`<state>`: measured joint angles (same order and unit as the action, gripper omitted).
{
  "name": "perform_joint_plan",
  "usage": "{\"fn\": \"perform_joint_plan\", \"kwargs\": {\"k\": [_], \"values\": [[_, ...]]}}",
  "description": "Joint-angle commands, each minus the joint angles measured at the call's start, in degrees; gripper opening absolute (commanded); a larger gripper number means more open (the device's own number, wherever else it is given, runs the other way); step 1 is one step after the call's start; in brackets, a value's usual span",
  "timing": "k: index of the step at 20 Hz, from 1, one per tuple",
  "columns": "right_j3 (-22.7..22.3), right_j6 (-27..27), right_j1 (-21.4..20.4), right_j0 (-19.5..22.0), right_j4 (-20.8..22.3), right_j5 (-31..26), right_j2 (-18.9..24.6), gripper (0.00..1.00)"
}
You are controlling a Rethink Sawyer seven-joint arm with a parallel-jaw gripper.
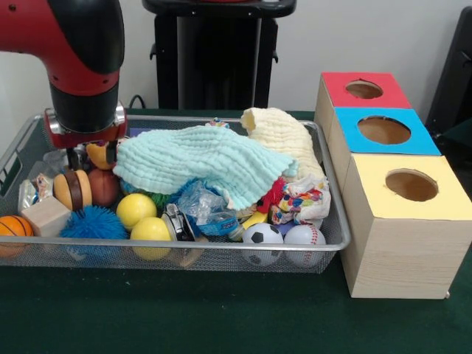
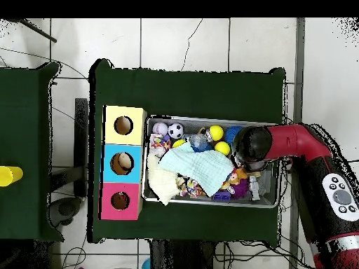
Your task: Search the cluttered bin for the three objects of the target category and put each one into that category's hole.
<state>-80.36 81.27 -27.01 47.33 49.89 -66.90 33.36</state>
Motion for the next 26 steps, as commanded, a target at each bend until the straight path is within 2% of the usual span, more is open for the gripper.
{"fn": "perform_joint_plan", "kwargs": {"k": [1,11,19,26], "values": [[0.82,-20.77,1.91,1.44,1.73,-7.40,-2.54,1.00],[1.49,-21.75,-1.12,-0.41,4.96,-13.05,-4.75,1.00],[-1.94,-20.40,2.17,3.26,-0.29,-7.96,-1.02,1.00],[-3.53,-19.34,3.81,4.95,-2.57,-4.28,1.23,1.00]]}}
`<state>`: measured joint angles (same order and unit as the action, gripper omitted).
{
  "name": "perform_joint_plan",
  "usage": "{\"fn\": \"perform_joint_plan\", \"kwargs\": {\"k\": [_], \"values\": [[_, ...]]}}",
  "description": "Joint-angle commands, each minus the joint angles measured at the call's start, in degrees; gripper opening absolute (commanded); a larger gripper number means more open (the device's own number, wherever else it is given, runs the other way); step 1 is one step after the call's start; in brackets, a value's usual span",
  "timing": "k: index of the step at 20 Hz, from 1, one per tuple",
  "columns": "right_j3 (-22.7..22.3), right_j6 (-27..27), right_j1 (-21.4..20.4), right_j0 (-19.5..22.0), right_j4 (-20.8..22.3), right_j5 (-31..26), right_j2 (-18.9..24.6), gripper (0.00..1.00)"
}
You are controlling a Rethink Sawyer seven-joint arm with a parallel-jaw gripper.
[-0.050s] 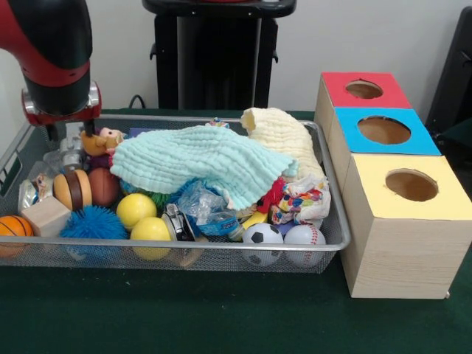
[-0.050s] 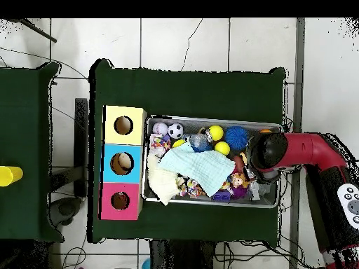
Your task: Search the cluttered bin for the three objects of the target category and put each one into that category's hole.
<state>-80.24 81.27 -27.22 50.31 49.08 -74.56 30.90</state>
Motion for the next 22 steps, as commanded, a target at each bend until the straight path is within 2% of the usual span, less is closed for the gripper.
{"fn": "perform_joint_plan", "kwargs": {"k": [1,11,22], "values": [[-3.78,-19.12,4.03,2.23,-2.28,3.61,4.09,1.00],[-4.40,-17.09,4.29,1.88,-1.19,6.81,4.40,1.00],[-4.54,-14.01,2.17,-0.28,-1.73,6.51,3.76,1.00]]}}
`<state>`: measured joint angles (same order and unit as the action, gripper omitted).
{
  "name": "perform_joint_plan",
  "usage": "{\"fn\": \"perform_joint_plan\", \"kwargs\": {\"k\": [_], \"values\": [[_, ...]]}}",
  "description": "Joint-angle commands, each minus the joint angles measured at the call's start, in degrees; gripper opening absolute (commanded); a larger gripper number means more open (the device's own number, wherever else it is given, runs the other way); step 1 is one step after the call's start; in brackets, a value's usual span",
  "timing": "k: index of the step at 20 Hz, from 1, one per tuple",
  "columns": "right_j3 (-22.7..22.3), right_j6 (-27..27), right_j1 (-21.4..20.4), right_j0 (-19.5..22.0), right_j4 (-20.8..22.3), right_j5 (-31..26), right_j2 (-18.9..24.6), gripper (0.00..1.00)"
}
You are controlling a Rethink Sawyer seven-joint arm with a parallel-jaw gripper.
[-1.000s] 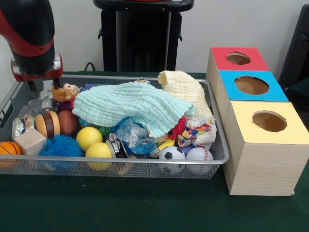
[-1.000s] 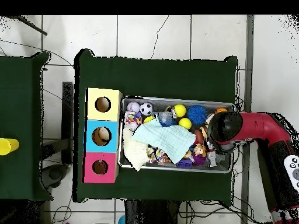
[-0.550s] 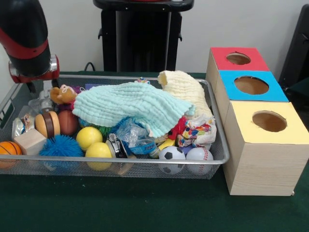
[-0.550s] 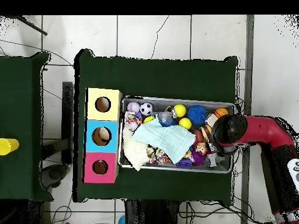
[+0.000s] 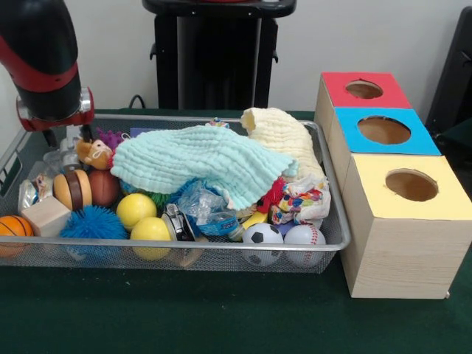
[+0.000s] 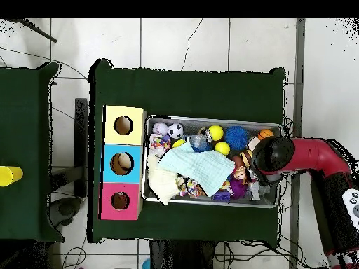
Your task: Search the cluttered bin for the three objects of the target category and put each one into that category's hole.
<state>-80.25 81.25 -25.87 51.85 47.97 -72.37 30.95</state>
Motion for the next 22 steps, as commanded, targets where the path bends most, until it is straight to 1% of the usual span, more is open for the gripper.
{"fn": "perform_joint_plan", "kwargs": {"k": [1,7,13,16,22], "values": [[-4.55,-13.63,0.58,-2.07,-0.81,3.99,3.61,1.00],[-5.15,-11.86,-0.77,-3.30,-0.73,4.16,2.89,1.00],[-4.67,-11.59,0.75,-3.33,-0.34,6.00,2.52,1.00],[-5.47,-11.77,-0.34,-3.25,-1.44,5.22,2.75,1.00],[-6.52,-9.76,-2.28,-4.76,-2.22,5.31,2.70,1.00]]}}
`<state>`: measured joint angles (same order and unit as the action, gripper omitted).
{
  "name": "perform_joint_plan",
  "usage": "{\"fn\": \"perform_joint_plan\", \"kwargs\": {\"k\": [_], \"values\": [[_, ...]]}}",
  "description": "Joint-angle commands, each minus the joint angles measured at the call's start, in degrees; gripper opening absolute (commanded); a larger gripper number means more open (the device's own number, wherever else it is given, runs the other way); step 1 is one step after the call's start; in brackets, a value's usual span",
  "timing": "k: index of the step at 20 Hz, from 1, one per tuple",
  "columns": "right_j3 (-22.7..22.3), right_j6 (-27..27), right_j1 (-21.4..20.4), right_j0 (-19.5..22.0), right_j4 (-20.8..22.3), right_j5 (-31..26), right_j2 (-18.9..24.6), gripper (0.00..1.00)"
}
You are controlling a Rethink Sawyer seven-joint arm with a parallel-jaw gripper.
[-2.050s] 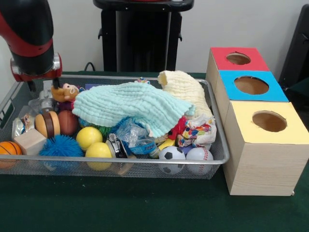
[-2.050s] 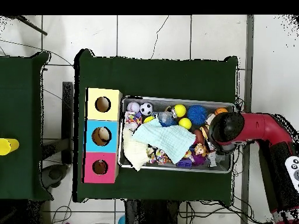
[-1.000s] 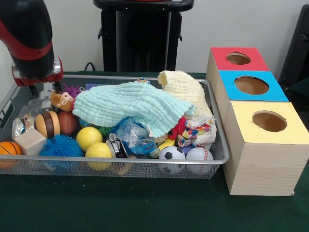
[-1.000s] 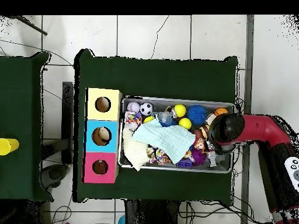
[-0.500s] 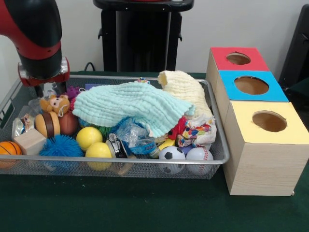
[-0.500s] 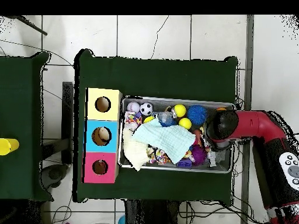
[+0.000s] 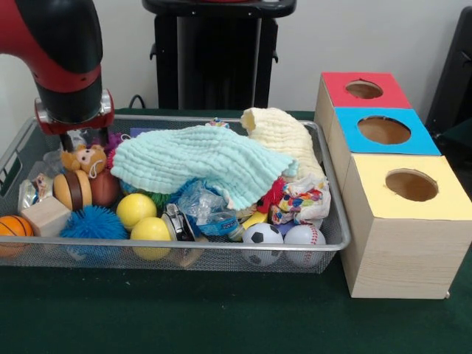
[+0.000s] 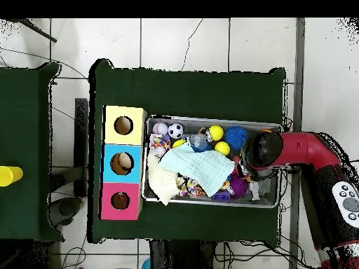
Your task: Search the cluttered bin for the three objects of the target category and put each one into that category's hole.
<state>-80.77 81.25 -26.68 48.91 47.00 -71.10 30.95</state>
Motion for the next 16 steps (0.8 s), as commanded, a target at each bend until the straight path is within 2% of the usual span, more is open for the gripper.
{"fn": "perform_joint_plan", "kwargs": {"k": [1,5,8,16], "values": [[-6.16,-9.84,-2.01,-2.06,-0.99,4.12,2.61,1.00],[-6.70,-12.41,-3.03,-1.25,-0.54,3.57,2.59,1.00],[-6.44,-13.06,-1.98,-0.65,-0.11,4.40,2.57,1.00],[-3.65,-13.32,0.11,-1.60,4.25,6.17,0.91,1.00]]}}
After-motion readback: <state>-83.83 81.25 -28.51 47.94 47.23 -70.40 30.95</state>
